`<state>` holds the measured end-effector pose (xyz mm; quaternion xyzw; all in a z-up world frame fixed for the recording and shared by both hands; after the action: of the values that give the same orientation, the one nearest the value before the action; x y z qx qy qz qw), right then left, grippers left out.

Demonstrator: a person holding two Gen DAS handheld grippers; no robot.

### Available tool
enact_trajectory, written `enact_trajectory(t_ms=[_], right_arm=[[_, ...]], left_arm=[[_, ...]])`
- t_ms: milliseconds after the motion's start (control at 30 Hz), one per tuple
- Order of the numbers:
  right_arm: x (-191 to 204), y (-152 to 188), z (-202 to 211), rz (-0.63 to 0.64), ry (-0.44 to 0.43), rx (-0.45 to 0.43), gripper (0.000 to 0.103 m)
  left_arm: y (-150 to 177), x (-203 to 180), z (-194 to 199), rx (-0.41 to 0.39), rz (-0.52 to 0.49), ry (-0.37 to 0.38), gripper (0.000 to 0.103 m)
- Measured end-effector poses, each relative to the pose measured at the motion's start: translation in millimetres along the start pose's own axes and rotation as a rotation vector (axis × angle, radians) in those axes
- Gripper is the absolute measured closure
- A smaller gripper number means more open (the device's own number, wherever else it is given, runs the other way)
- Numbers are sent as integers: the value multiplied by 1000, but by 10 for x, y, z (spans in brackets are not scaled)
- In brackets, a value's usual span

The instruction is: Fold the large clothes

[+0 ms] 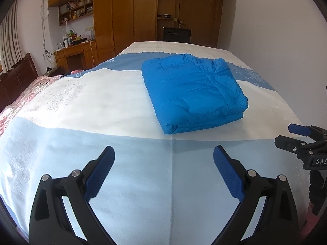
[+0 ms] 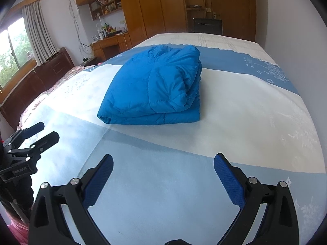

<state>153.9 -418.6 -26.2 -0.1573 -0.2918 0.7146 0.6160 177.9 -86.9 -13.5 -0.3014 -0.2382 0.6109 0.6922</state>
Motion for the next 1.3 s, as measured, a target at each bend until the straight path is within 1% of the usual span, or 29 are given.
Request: enact_trajectory(t_ms=[433,1300], right_arm=[[2,-5,-8,9,-19,2,4],[-21,-17,-51,16,-20,8,4]], left_arm=[[20,10,-13,7,-1,-3,7],[38,61,34,5,-24,15,7]])
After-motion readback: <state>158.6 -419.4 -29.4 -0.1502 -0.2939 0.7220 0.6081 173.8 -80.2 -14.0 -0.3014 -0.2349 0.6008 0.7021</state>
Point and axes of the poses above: each gripper's, at about its wrist camera, not at the fingertips, and z roughly against the way its jaws point, x to its left, y to its underside, the point moved 1 cm from there along -z, roughly the way its jaws point, and after that the axes turned 2 degrees about x, right-handed, at the moved point
